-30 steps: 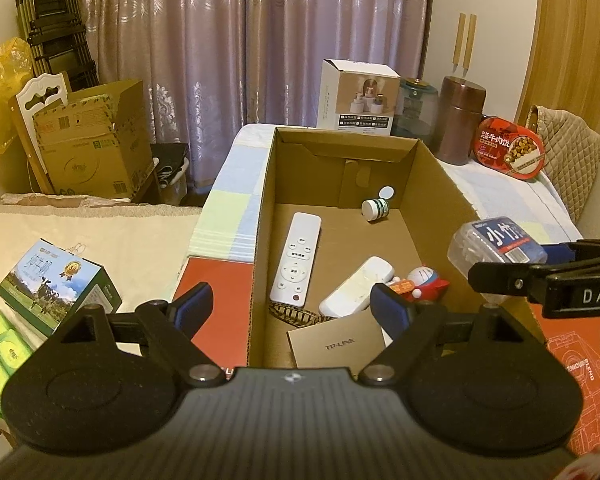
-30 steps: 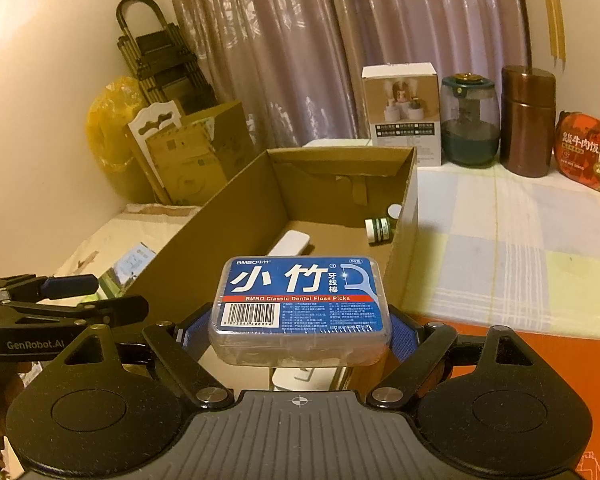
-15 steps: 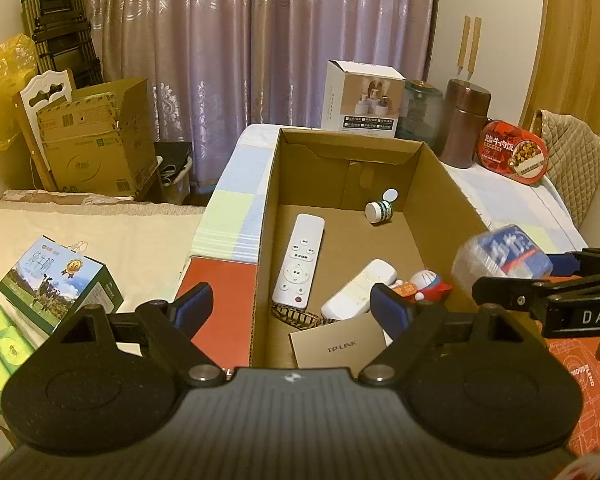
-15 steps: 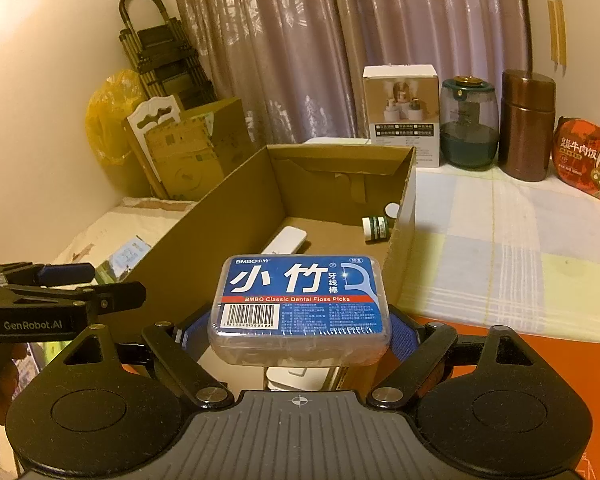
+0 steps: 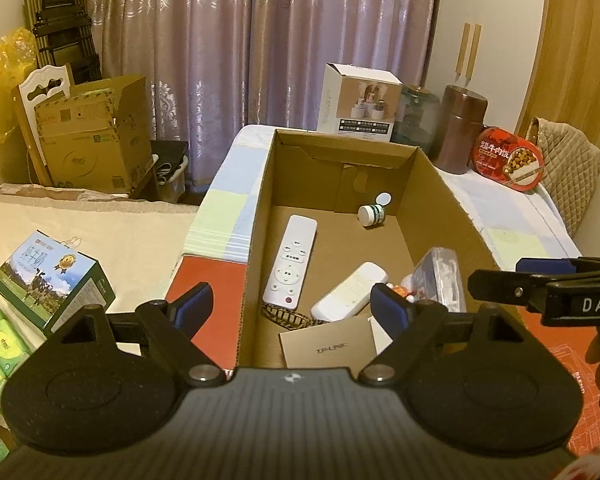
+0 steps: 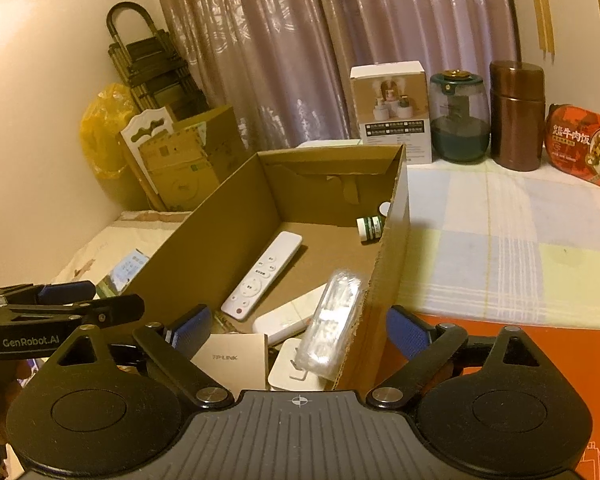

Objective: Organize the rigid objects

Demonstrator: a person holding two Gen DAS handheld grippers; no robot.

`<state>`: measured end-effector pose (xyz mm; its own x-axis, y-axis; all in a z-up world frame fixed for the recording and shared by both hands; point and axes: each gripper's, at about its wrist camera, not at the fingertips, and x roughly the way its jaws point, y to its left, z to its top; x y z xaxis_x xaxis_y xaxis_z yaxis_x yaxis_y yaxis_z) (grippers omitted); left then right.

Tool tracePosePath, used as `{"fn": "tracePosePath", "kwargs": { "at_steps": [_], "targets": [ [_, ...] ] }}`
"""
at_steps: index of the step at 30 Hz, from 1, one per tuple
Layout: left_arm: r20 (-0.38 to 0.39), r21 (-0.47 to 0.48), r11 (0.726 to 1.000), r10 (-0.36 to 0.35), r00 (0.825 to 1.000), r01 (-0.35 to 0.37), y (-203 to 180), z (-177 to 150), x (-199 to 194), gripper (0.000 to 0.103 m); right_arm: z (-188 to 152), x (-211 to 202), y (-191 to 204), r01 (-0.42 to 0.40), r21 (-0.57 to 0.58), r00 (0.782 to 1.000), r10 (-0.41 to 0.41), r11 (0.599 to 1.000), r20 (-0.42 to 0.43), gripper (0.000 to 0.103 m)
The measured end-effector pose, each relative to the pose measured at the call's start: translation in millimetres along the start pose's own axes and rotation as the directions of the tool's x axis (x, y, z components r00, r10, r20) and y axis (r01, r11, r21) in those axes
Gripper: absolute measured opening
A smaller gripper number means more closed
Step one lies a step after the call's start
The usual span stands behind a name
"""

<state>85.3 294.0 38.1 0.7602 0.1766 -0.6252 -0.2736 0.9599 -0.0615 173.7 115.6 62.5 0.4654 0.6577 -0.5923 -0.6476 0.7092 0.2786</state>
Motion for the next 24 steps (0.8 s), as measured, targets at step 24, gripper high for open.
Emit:
{"fn": "tracePosePath", "kwargs": {
  "at_steps": [24],
  "targets": [
    [0.057, -0.008, 0.999, -0.047, 0.997, 0.048, -16.1, -4.7, -81.5, 0.101, -17.2, -99.5, 13.7, 0.144, 0.057, 0.987, -0.148, 0.988, 0.067, 0.096]
  ]
}}
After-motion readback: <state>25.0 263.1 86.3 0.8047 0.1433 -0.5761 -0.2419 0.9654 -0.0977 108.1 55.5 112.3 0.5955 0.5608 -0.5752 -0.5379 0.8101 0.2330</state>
